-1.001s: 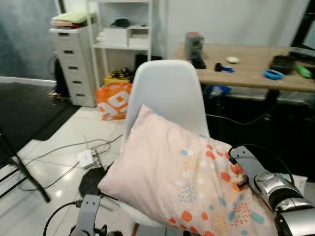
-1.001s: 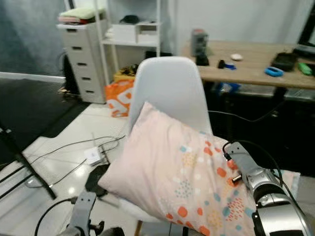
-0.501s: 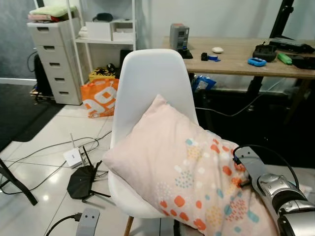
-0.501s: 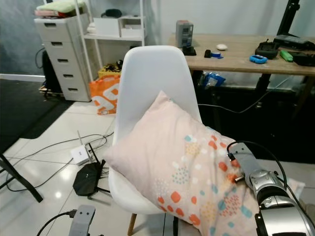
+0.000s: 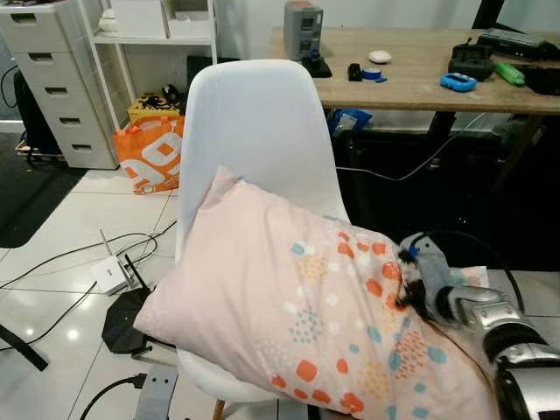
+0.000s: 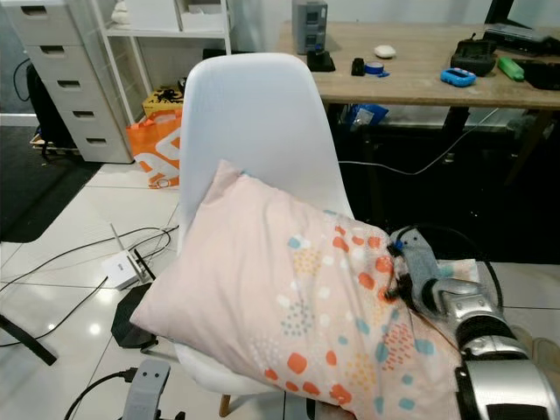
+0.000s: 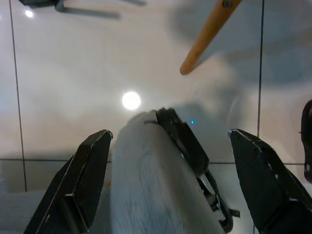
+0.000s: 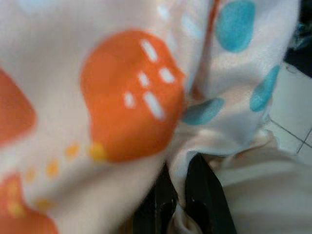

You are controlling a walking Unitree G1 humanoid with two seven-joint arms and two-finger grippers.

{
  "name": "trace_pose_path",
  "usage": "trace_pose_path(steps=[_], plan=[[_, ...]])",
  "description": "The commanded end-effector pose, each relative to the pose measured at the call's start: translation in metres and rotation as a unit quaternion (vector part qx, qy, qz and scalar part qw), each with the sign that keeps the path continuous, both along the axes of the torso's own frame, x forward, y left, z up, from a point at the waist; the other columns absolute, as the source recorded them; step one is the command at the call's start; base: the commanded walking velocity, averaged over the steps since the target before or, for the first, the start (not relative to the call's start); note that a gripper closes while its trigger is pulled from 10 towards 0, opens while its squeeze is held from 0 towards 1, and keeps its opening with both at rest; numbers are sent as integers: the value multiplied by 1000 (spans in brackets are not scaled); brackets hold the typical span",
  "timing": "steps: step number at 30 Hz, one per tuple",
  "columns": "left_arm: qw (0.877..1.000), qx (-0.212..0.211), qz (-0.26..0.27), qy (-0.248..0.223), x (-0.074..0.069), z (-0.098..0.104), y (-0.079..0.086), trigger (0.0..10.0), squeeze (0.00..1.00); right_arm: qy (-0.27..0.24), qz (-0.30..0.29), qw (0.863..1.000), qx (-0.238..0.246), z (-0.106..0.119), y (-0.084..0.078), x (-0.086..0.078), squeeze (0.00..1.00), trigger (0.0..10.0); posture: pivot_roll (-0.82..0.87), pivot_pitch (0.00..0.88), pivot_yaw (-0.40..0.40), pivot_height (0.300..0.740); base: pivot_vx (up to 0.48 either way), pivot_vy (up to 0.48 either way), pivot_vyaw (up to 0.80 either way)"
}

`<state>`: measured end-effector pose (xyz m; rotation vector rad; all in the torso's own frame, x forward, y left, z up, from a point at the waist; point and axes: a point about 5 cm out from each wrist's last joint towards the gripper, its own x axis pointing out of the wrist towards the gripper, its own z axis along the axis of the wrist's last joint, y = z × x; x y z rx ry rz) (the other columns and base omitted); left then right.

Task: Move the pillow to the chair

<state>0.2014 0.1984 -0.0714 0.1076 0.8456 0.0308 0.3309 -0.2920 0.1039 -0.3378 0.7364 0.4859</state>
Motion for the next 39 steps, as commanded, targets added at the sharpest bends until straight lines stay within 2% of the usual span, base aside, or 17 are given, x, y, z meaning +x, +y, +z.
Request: trace_pose_path(steps=[1, 4, 5, 7, 8, 11, 16, 18, 19, 20, 21, 23, 25, 26, 30, 36, 39], plan=[[1000, 4, -4, 16, -11, -6, 0, 10000, 0, 72, 28, 997, -18, -21, -3, -17, 0, 10000, -146, 59, 3, 520, 0, 0, 0], [1000, 3, -5, 18, -13, -7, -2, 10000, 0, 98, 29, 993, -64, -17, -24, -26, 0, 10000, -147, 58, 4, 520, 0, 0, 0], [1000, 3, -5, 18, -13, -7, -2, 10000, 0, 98, 29, 993, -64, -17, -24, -26, 0, 10000, -147, 58, 4, 520, 0, 0, 0], [1000, 3, -6, 20, -13, -7, -3, 10000, 0, 112, 17, 987, -111, -10, -42, -33, 0, 10000, -150, 58, 6, 520, 0, 0, 0], [1000, 3, -6, 20, -13, -7, -3, 10000, 0, 112, 17, 987, -111, -10, -42, -33, 0, 10000, -150, 58, 6, 520, 0, 0, 0], [1000, 4, -7, 22, -16, -8, -1, 10000, 0, 89, -49, 976, -192, 5, -68, -34, 0, 10000, -151, 60, 8, 520, 0, 0, 0], [1000, 4, -6, 23, -17, -9, 0, 10000, 0, 75, -74, 972, -211, 11, -76, -34, 0, 10000, -150, 63, 10, 520, 0, 0, 0], [1000, 5, -6, 24, -18, -9, 0, 10000, 0, 25, -147, 951, -271, 30, -96, -34, 0, 10000, -153, 67, 13, 520, 0, 0, 0], [1000, 5, -6, 24, -18, -9, 0, 10000, 0, 25, -147, 951, -271, 30, -96, -34, 0, 10000, -153, 67, 13, 520, 0, 0, 0], [1000, 5, -6, 23, -17, -9, -1, 10000, 0, 1, -192, 931, -311, 41, -110, -37, 0, 10000, -152, 70, 14, 520, 0, 0, 0], [1000, 5, -6, 23, -17, -9, -1, 10000, 0, 1, -192, 931, -311, 41, -110, -37, 0, 10000, -152, 70, 14, 520, 0, 0, 0], [1000, 5, -6, 21, -15, -8, -1, 10000, 0, -5, -215, 917, -336, 45, -119, -42, 0, 10000, -153, 71, 15, 520, 0, 0, 0], [1000, 5, -6, 19, -12, -6, 1, 10000, 0, -4, -205, 919, -336, 44, -118, -42, 0, 10000, -156, 74, 19, 520, 0, 0, 0], [1000, 7, -6, 13, -8, -3, 7, 10000, 0, -12, -170, 946, -275, 36, -101, -33, 0, 10000, -157, 75, 22, 520, 0, 0, 0], [1000, 10, -6, 7, -4, 1, 17, 10000, 0, -43, -142, 976, -162, 31, -72, -15, 0, 10000, -155, 76, 25, 520, 0, 0, 0], [1000, 12, -4, 2, -1, 4, 24, 10000, 0, -51, -90, 987, -127, 28, -52, -6, 0, 10000, -151, 77, 22, 520, 0, 0, 0], [1000, 12, -3, 1, 0, 5, 25, 10000, 0, -50, 0, 995, -88, 26, -31, -1, 0, 10000, -156, 79, 23, 520, 0, 0, 0]])
